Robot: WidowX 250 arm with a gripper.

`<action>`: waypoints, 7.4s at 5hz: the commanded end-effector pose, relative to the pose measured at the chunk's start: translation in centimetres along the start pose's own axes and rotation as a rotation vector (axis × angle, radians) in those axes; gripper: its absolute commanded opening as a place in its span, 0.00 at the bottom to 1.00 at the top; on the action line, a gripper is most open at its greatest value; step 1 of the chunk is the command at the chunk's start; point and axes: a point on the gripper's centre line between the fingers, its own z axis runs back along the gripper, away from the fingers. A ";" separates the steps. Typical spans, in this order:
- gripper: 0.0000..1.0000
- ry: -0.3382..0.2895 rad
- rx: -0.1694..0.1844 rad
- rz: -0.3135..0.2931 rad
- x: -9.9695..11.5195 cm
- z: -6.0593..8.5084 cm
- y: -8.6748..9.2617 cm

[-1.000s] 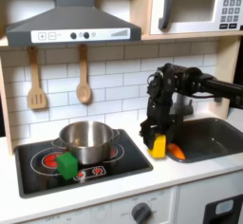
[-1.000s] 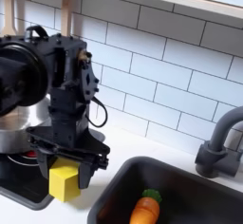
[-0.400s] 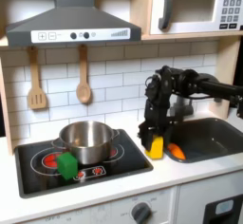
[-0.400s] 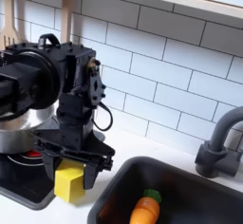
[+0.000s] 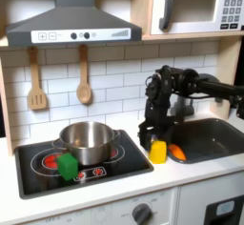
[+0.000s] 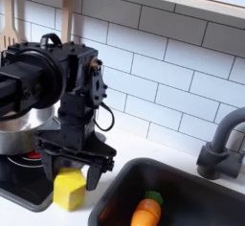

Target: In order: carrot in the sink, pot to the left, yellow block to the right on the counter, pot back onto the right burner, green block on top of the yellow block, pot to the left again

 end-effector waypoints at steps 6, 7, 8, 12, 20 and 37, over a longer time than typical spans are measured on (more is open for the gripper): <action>1.00 -0.039 -0.021 -0.014 1.2 5.9 2.7; 1.00 -0.008 -0.001 -0.004 0.2 5.7 4.2; 1.00 -0.029 0.001 0.036 -0.4 6.6 5.6; 1.00 -0.041 0.062 0.208 -1.1 6.4 11.0; 1.00 0.017 0.089 0.311 1.4 2.7 17.6; 1.00 0.092 0.085 0.379 3.4 0.1 20.2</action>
